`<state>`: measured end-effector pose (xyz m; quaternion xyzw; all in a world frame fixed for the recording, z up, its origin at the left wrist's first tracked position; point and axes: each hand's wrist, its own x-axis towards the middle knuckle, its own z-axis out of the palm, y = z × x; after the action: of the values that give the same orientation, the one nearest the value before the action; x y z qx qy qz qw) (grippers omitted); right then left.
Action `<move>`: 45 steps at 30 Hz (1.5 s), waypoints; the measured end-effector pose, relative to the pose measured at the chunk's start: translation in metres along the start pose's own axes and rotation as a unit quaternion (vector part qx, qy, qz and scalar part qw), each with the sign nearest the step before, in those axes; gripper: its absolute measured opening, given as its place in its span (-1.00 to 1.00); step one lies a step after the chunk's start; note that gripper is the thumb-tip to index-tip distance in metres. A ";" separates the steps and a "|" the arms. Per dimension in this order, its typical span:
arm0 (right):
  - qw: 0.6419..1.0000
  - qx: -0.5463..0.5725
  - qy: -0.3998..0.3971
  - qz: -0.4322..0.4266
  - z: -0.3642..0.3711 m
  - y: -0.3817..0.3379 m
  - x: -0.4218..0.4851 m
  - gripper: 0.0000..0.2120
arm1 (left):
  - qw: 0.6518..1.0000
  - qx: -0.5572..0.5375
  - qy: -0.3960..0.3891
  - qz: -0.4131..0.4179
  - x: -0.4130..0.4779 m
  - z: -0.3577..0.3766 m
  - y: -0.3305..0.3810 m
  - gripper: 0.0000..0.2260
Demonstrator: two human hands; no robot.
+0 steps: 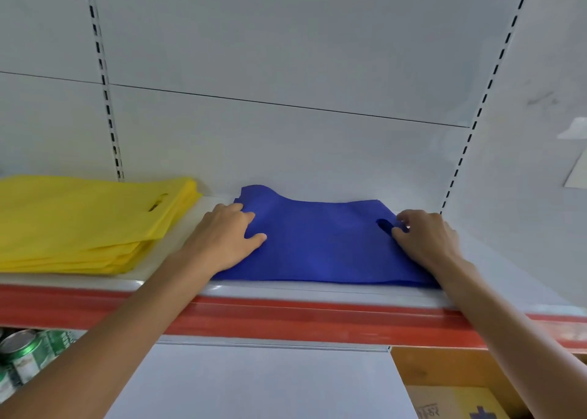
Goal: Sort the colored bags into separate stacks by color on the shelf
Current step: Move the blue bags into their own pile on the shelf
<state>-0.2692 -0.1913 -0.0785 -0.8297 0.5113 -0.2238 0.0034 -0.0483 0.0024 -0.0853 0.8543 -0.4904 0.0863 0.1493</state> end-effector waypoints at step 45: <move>0.984 0.154 0.046 -0.078 -0.054 -0.225 -0.066 -0.79 | 0.979 -0.186 0.074 -0.033 -0.084 -0.128 -0.224 -0.57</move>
<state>-0.1241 -0.0160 -0.0011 -0.8454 0.4041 -0.3375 0.0903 0.1025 0.2205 -0.0275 0.8186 -0.4566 0.0518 0.3447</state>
